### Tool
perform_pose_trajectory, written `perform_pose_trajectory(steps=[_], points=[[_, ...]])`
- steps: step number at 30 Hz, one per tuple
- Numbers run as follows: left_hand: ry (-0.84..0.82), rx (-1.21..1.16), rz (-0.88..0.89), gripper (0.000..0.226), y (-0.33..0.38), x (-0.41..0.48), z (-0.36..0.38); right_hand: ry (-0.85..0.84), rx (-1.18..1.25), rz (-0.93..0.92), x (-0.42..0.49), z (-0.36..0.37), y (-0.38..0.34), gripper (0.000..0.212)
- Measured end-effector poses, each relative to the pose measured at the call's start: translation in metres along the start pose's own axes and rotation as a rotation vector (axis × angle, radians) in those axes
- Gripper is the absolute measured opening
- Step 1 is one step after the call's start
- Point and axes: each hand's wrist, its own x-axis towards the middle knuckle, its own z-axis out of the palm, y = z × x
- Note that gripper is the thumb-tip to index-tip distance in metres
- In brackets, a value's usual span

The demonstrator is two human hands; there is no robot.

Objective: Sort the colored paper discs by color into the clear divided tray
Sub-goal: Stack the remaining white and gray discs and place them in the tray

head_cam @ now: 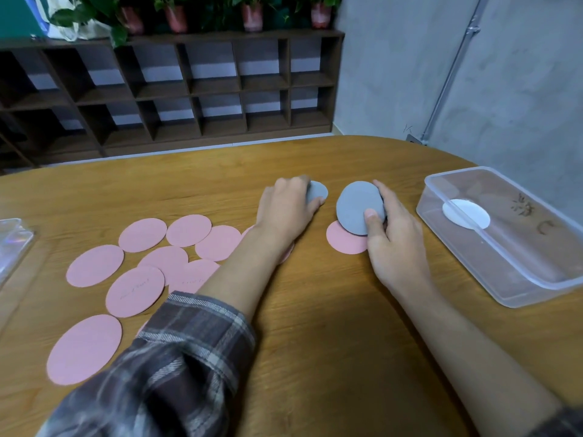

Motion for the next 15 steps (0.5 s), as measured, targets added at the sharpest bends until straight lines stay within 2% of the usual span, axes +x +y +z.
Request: perform_pose_trajectory(steps=[6,11,15], points=[[0.155,0.023,0.056,0.033,-0.001,-0.007,0.0,-0.021,-0.01,-0.017,0.0,-0.001,0.0,0.052],[0.44,-0.125,0.107,0.023,0.0,-0.023,-0.01,-0.052,0.003,-0.023,-0.001,-0.001,0.002,0.052],[0.519,-0.225,0.085,0.021,-0.003,-0.036,-0.014,-0.061,0.013,-0.026,-0.002,-0.001,0.001,0.053]])
